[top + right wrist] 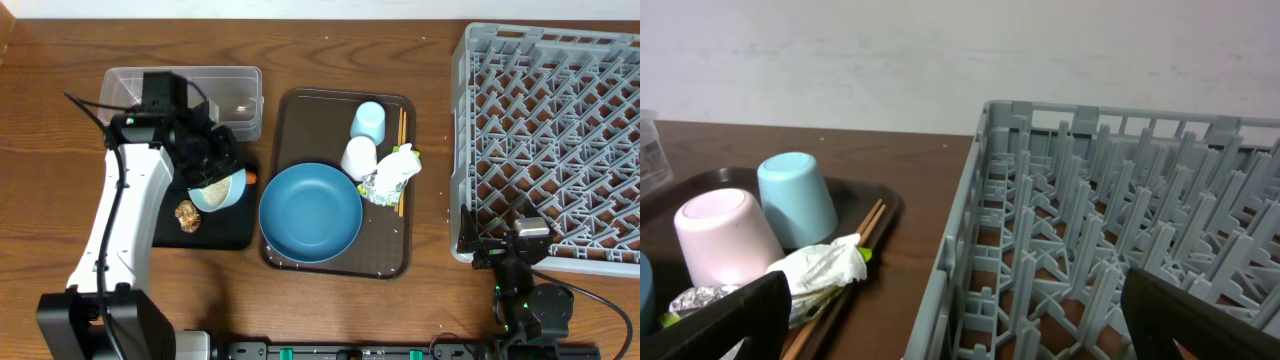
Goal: Sort waste into correct bins and load items into the dishwasher rack
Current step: 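Tilt the rice bowl with the left gripper to pour rice onto the black tray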
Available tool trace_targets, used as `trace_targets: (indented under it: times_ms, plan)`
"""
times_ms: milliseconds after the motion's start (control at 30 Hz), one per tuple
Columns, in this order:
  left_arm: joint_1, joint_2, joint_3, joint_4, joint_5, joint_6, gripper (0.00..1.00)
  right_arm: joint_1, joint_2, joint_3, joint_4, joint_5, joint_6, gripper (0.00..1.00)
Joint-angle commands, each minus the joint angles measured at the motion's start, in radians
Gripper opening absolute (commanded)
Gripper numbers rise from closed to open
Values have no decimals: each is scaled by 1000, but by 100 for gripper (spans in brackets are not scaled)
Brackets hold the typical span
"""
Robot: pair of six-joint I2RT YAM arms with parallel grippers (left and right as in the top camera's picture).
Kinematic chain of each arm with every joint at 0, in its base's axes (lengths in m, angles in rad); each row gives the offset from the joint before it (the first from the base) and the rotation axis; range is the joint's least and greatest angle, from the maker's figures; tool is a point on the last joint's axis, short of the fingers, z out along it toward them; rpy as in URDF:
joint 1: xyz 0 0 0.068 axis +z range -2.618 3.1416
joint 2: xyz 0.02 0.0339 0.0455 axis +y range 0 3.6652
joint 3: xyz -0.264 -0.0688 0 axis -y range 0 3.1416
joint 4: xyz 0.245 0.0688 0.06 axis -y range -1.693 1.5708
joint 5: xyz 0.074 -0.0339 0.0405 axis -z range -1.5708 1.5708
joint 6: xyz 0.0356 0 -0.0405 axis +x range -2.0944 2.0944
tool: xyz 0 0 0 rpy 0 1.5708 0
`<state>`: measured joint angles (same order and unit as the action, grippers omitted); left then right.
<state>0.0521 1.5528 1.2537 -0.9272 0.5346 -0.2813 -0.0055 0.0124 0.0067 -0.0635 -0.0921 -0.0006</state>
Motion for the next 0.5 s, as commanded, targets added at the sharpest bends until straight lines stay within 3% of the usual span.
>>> trace_targets:
  times_ms: [0, 200, 467]
  plan:
    - [48, -14, -41, 33, 153, 50, 6, -6, -6, -1, -4, 6, 11, 99]
    - [113, -14, -95, 47, 185, 86, 6, -6, -6, -1, -4, 6, 11, 99]
    - [175, -13, -185, 143, 352, 177, 6, -6, -6, -1, -4, 6, 11, 99]
